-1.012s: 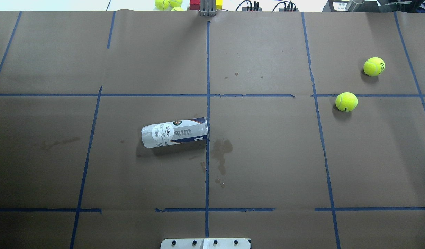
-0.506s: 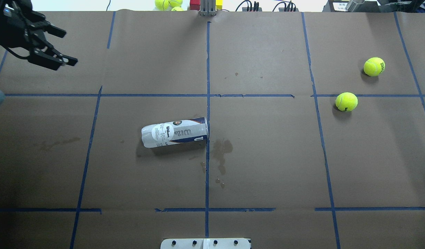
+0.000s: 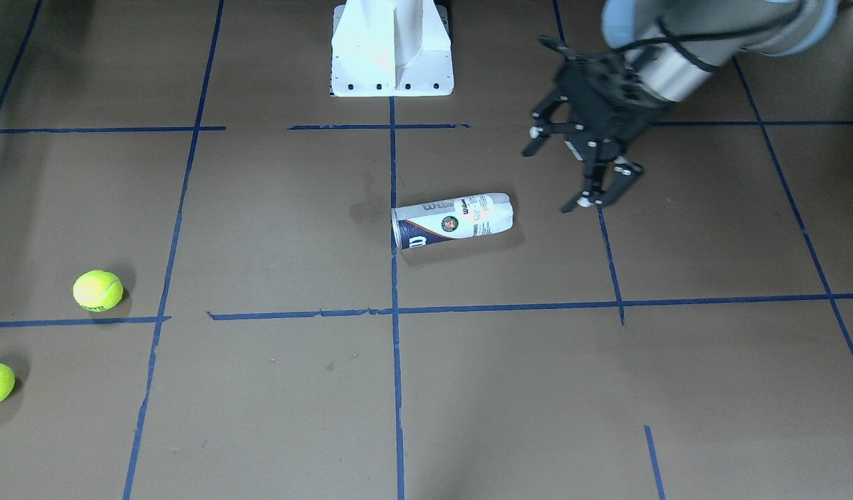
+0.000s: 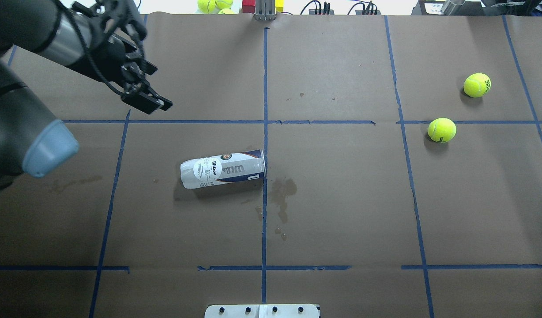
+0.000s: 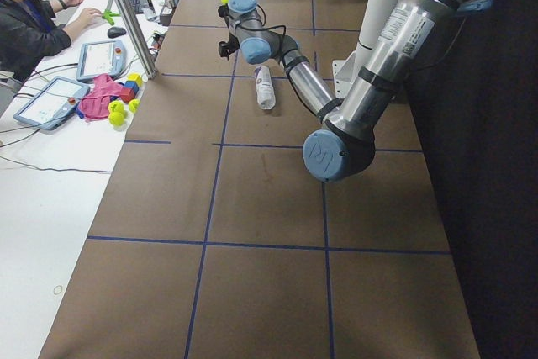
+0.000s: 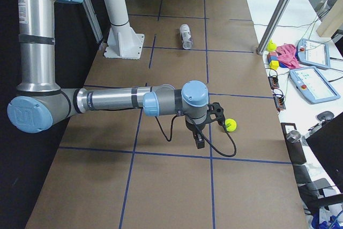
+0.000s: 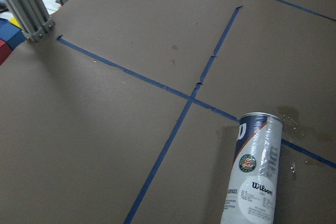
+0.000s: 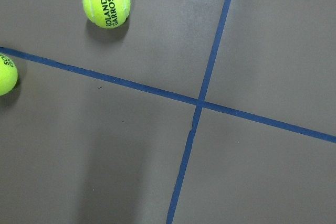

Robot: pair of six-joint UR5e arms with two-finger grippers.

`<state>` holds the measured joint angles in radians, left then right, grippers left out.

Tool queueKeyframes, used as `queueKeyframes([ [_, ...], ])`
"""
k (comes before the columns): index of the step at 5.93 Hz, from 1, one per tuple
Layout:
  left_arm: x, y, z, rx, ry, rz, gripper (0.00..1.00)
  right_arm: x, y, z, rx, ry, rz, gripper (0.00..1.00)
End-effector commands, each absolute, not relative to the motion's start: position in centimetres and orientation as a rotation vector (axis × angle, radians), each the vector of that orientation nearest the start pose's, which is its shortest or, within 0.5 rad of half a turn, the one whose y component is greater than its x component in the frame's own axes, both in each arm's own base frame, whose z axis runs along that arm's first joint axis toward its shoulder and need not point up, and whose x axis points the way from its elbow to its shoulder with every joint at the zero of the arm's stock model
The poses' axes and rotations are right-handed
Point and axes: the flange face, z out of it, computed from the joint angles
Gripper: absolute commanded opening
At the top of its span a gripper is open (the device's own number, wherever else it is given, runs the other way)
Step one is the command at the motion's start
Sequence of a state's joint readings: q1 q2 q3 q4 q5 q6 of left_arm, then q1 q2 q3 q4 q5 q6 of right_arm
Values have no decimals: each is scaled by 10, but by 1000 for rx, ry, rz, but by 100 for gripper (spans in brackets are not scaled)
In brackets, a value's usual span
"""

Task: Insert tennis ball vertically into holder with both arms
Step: 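Move the left gripper down over the clear tennis-ball can lying on its side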

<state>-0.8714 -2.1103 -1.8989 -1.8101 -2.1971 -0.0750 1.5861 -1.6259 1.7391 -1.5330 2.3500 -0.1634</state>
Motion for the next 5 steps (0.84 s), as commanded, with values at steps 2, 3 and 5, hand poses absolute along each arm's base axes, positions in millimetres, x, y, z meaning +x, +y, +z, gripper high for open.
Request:
queueKeyframes([
  [2, 441, -444, 95, 732, 710, 934, 100, 71, -474, 598, 214, -763, -200, 100],
  [3, 465, -443, 84, 662, 654, 953, 100, 71, -474, 599, 212, -763, -200, 100],
  [5, 524, -453, 86, 569, 552, 1034, 100, 71, -474, 599, 212, -763, -200, 100],
])
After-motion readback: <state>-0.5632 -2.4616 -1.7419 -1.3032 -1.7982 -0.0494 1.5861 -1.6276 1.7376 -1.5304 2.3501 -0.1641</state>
